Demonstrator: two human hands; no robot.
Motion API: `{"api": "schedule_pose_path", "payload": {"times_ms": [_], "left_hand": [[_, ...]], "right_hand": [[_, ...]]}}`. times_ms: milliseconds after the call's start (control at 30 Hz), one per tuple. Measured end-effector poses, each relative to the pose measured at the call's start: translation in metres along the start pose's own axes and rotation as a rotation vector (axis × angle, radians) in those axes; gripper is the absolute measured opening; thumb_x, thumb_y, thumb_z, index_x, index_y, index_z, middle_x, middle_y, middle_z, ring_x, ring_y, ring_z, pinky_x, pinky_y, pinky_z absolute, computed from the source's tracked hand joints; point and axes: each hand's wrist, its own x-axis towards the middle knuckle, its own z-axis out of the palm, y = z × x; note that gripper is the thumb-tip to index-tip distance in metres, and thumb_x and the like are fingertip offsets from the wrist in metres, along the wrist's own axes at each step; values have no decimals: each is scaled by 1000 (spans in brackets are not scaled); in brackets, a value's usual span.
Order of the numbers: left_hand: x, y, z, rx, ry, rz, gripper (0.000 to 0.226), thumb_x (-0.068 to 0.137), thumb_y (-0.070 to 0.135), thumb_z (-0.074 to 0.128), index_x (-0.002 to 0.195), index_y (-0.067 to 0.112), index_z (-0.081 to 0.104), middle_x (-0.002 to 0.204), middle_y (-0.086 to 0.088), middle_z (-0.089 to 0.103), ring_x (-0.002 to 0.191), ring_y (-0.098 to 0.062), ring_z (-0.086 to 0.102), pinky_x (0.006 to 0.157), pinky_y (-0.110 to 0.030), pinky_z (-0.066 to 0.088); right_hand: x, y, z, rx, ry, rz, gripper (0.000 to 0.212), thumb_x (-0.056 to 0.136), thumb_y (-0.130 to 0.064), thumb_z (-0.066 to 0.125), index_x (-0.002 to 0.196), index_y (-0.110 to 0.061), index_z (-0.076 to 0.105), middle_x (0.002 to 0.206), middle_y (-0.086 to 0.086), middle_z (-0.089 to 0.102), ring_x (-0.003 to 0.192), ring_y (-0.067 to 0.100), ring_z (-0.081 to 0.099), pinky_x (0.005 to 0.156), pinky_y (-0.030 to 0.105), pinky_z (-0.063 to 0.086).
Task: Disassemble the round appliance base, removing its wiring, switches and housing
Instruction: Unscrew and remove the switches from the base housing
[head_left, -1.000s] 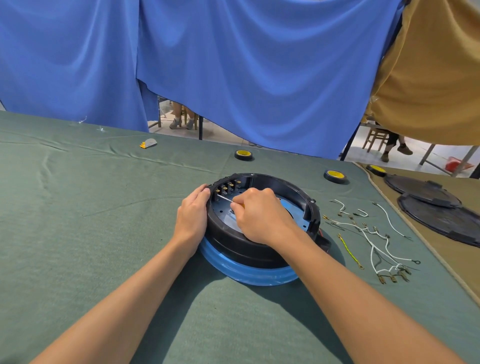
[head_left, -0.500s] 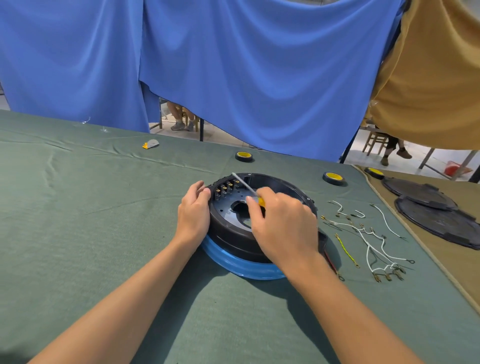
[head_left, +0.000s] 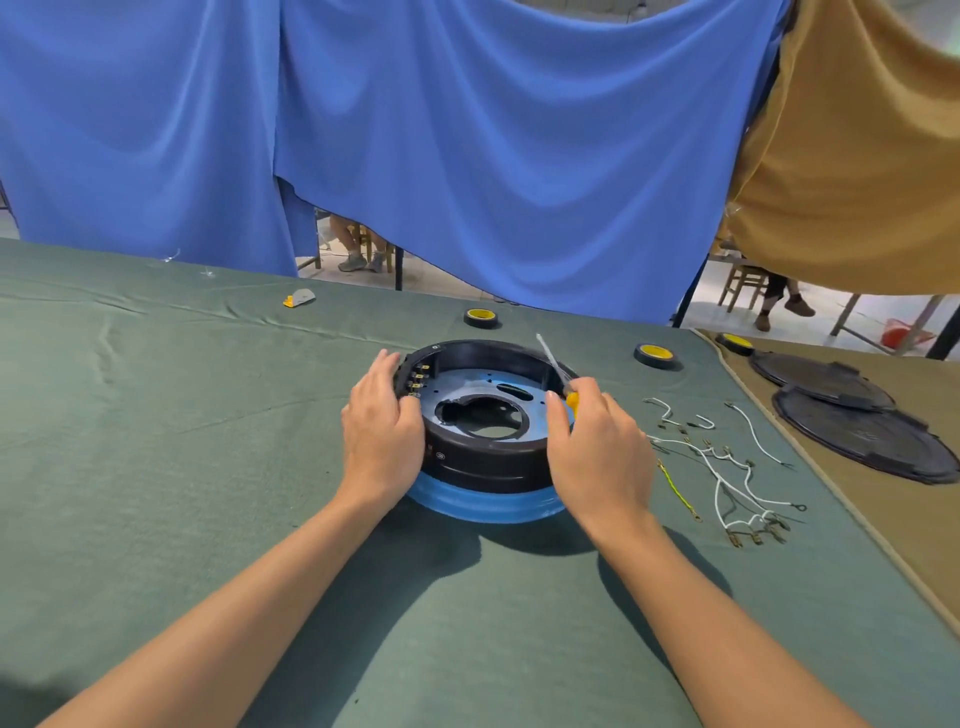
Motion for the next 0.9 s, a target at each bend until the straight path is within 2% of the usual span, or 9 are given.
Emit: {"api": "schedule_pose_path", "payload": {"times_ms": [133,233,333,467,533,600,733,833,900], "left_hand": [[28,-11,-18,-245,-139,-217,54,94,12,50,147,14,36,150,-8,41,130,-14,40,113,-40,31],[35,-17,-16,-354,-204,-299,45,99,10,49,143,6,42,144,-10,49,129,-19,47,111,-34,35],[29,-20,-10,-349,-192,-315,44,100,13,49,143,6,43,141,-7,51,124,-16,49,105,-28,36],[21,-13,-8,-251,-165,-281,63,88,31,60,144,8,42,139,-6,53,126,-19,49,111,-38,36],[21,-8,-10,-173,-191,-263,77,75,45,53,143,10,42,134,-6,56,126,-23,49,109,-44,38],[26,-6,-13,-108,-207,-245,77,75,50,48,141,10,44,131,-6,58,127,-27,48,108,-47,38],[41,-5,-10,-53,-208,-214,56,95,38,54,142,10,45,143,-9,50,134,-26,42,111,-44,35],[48,-3,-5,-51,-297,-130,50,98,27,52,146,18,43,153,-2,37,141,-19,34,116,-37,27],[48,-4,-1,-5,-373,-74,44,98,24,51,142,20,50,157,6,31,141,-16,32,116,-33,24]], "right_hand": [[-19,-8,2,165,-25,196,37,91,-49,55,108,-17,49,105,4,64,94,34,59,68,36,38],[-13,-6,4,322,-42,262,28,89,-34,61,104,-14,48,98,4,63,85,30,52,67,32,27],[2,0,7,393,-65,296,17,89,-21,58,100,-13,47,87,5,60,80,29,50,67,34,33],[27,6,10,331,-131,349,12,91,-13,52,101,-7,49,91,10,58,87,31,50,73,40,41],[33,8,9,237,-175,332,15,94,-18,51,105,-9,50,98,9,59,92,31,51,74,39,41],[28,6,9,184,-157,312,18,96,-29,50,104,-13,50,98,7,59,87,27,46,70,36,37],[2,-9,10,263,-166,376,30,92,-47,53,98,-22,37,80,-5,48,80,23,40,70,34,32],[-1,-10,14,408,-163,416,26,93,-40,56,101,-22,40,74,-13,45,71,12,44,65,33,32],[5,-7,14,455,-162,434,21,92,-35,56,102,-20,45,75,-11,49,73,10,48,61,32,34]]}}
